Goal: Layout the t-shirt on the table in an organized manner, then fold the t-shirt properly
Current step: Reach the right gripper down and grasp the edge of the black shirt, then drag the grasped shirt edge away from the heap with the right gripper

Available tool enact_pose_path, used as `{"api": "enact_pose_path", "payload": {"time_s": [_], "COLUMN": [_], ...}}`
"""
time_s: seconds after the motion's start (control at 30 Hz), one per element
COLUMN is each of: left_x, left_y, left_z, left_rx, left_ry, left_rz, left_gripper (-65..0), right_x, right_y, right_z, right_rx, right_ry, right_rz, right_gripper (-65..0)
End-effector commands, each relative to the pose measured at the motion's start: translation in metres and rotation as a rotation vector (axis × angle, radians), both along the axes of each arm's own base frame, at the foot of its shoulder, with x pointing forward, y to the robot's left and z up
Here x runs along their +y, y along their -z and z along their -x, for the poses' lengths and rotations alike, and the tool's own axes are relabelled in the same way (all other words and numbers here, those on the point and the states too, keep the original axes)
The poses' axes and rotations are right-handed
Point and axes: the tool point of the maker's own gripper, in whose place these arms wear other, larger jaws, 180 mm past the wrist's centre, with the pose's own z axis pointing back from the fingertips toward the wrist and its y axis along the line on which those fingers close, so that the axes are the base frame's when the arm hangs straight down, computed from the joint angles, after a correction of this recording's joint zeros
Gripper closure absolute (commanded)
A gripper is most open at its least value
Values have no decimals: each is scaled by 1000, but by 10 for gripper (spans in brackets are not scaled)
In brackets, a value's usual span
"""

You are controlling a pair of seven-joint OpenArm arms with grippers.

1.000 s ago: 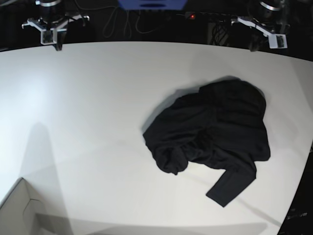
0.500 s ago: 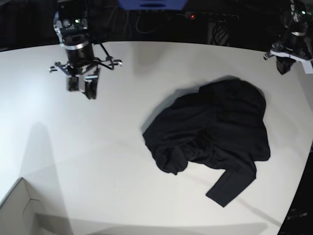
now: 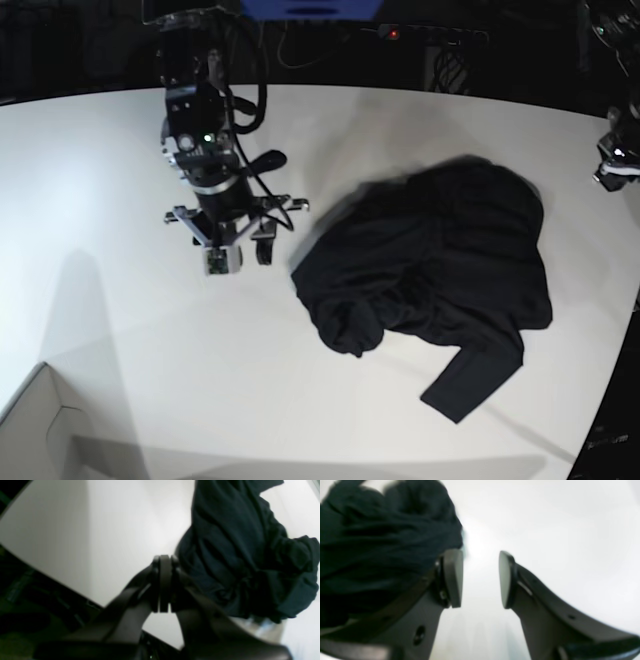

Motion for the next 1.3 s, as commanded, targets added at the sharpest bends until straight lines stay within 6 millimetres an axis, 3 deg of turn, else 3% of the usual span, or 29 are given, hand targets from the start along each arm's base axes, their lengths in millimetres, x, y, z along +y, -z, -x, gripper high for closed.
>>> {"api": "enact_pose_path", "payload": {"time_s": [0.0, 0.13, 0.23, 0.37, 0.6, 0.67, 0.9, 1.0, 1.17, 1.27], "left_x": [3, -1, -13, -23, -24, -20, -12, -6, 3, 6], "left_y": [-13, -3, 17, 35, 51, 50, 35, 28, 14, 9], "left_z": [-6, 2, 22, 49, 83, 82, 60, 52, 37, 30], "left_rx": [-39, -20, 18, 46, 67, 53, -8, -25, -58, -74], "left_ry": [8, -6, -35, -83, -156, -164, -151, -138, -115, -110], "left_rz": [-25, -1, 46, 76, 69, 53, 25, 5, -33, -43], "left_gripper": [0, 0, 0, 0, 0, 0, 0, 0, 0, 0], "right_x": [10, 43, 71, 92, 101, 99, 98, 96, 83, 73], "right_y": [-19, -26, -29, -17, -23, -20, 30, 37, 27, 10], "right_z": [-13, -19, -20, -27, -50, -55, -59, -60, -57, -41], "right_rx": [-71, -102, -115, -88, -103, -95, 46, 65, 35, -12], "right_ry": [-23, -186, -304, -380, -410, -408, -421, -420, -388, -348], "right_rz": [-16, -9, -4, 6, 32, 39, 66, 70, 65, 38], "right_gripper": [-241, -244, -290, -326, -325, -325, -323, -271, -17, 0]}}
